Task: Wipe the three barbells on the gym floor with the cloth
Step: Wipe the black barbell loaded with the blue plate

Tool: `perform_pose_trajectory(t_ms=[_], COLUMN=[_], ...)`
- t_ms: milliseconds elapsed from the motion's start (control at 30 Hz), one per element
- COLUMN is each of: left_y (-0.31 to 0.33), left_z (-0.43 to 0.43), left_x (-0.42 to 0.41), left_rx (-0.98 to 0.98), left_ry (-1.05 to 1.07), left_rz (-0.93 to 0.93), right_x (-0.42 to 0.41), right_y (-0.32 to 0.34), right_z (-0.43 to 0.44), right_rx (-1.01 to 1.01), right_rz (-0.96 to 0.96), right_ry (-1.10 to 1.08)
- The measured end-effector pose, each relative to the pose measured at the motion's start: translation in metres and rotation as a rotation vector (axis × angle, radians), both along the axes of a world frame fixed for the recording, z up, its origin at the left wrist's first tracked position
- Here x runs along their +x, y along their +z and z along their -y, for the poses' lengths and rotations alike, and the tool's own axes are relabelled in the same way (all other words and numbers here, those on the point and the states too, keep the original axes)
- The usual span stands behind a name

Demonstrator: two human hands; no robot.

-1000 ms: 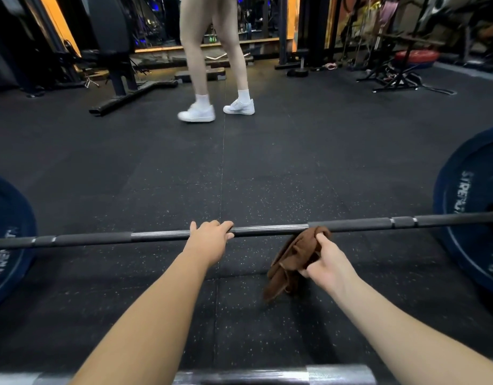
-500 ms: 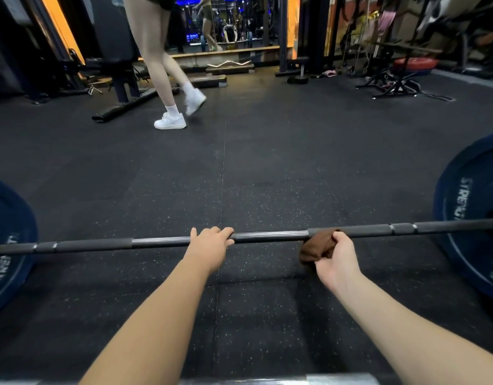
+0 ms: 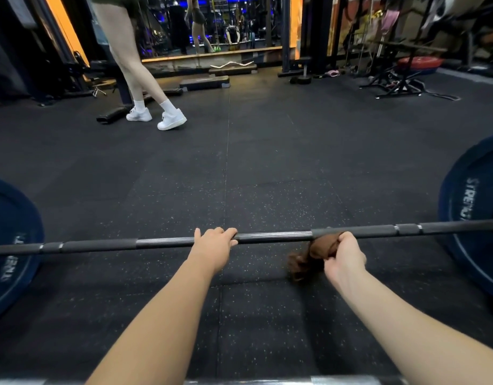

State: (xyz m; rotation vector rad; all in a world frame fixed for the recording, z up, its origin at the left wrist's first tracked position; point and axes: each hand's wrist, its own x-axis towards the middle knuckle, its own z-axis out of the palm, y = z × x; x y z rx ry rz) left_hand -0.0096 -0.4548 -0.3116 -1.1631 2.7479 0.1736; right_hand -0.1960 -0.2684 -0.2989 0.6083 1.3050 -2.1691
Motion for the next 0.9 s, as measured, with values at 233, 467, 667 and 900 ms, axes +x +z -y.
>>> perform_pose_trajectory(t_ms=[233,467,667,900], left_y=[0.0,-0.009,-0.011,-0.004], left_z=[0.0,-0.002,-0.009,-0.027], left_x=[-0.001,0.005,0.004,-0.001], left_rx=[0.001,-0.056,-0.102,-0.222], left_ry=[0.0,-0.036,-0.031,-0.101], left_rz=[0.002,-0.019,-0.03,0.045], right_x=[0.024,-0.019,-0.038,-0.022], right_y=[0.008,0.005,-0.008,-0.012], right_z=[0.004,-0.018,-0.036,-0.022], right_rx=[0.038,-0.035,0.039,0.011], right_rz=[-0.018,-0.004,-0.054,-0.034], right_ry=[0.145,0.005,0.139,0.225])
